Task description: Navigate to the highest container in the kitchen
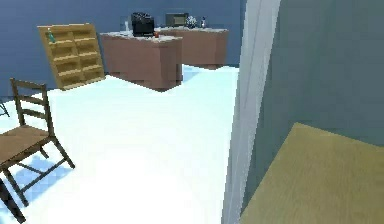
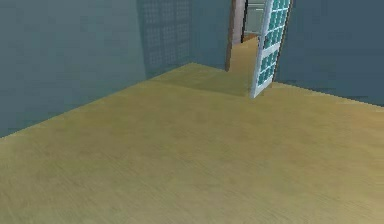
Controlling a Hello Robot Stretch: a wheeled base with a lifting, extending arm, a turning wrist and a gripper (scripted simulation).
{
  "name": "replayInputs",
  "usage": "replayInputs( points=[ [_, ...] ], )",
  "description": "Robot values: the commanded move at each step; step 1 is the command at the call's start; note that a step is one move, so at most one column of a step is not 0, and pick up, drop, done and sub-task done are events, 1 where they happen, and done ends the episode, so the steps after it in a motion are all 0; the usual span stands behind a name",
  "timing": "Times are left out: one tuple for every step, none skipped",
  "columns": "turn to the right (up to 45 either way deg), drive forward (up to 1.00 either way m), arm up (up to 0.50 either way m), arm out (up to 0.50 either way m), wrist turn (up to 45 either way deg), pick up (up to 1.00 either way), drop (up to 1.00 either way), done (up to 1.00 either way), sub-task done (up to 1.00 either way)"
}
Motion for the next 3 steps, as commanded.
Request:
replayInputs(
  points=[
    [45.0,0.00,0.00,0.00,0.0,0.00,0.00,0.00,0.00],
    [18.0,0.00,0.00,0.00,0.0,0.00,0.00,0.00,0.00],
    [0.0,0.25,0.00,0.00,0.0,0.00,0.00,0.00,0.00]
  ],
)
